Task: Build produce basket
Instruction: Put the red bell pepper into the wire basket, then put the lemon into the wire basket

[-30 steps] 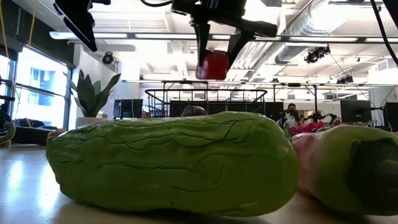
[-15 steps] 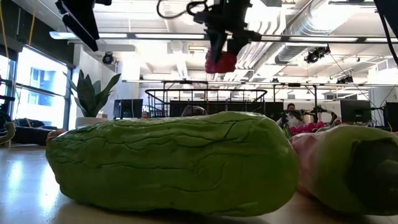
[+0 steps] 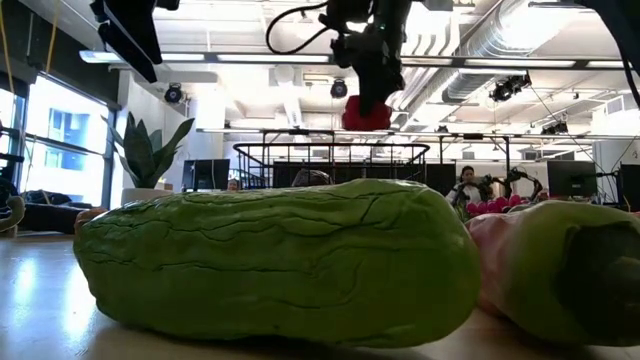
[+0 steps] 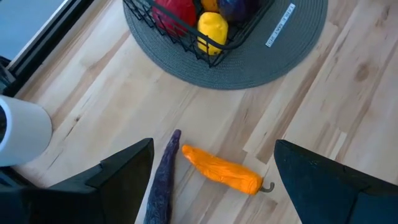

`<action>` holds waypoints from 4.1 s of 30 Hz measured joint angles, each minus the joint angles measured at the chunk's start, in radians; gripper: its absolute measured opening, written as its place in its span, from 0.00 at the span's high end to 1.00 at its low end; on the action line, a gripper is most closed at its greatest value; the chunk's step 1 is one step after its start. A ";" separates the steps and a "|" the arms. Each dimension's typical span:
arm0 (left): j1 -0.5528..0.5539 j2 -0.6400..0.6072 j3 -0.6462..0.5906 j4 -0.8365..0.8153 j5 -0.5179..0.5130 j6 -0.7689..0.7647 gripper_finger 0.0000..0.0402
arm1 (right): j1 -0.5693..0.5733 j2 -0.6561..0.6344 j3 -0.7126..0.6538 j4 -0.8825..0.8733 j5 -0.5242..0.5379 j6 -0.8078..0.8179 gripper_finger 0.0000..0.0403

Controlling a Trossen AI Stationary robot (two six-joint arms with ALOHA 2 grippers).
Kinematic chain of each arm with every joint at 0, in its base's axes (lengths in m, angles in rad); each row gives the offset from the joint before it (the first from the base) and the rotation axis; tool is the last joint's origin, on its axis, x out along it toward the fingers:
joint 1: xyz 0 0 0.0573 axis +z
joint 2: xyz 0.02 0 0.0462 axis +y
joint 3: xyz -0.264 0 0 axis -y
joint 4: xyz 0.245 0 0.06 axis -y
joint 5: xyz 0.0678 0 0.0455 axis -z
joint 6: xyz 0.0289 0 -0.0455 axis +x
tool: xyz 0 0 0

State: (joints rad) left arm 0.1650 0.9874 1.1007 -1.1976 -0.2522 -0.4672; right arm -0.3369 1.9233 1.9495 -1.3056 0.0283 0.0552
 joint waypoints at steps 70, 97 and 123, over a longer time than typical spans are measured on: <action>0.000 0.000 0.000 -0.002 -0.049 -0.053 0.19 | 0.190 0.042 -0.001 -0.152 0.133 0.500 0.14; 0.000 0.000 0.000 -0.002 -0.047 0.063 0.19 | 0.594 0.032 -0.001 -0.266 0.151 0.871 0.14; 0.000 0.000 0.000 -0.001 -0.050 0.060 0.19 | 0.804 -0.277 -0.613 -0.264 -0.204 0.775 0.14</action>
State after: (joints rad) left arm 0.1651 0.9876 1.1011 -1.1988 -0.3021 -0.4072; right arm 0.4670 1.6459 1.3368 -1.5700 -0.1762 0.8306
